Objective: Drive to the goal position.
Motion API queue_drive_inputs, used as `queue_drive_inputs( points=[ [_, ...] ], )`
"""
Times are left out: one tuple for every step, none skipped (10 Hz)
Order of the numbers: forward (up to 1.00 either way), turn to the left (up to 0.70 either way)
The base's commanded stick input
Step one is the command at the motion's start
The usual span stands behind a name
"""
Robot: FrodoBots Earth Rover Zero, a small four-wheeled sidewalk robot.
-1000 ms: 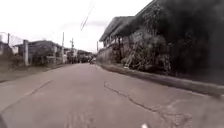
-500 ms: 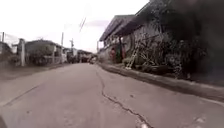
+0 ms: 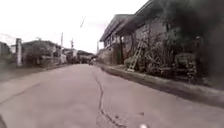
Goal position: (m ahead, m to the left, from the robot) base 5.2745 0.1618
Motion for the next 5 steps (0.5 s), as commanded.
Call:
queue_drive_inputs(
  points=[
    [1.0, 0.0],
    [1.0, 0.0],
    [1.0, 0.01],
    [1.0, 0.05],
    [1.0, 0.1]
  ],
)
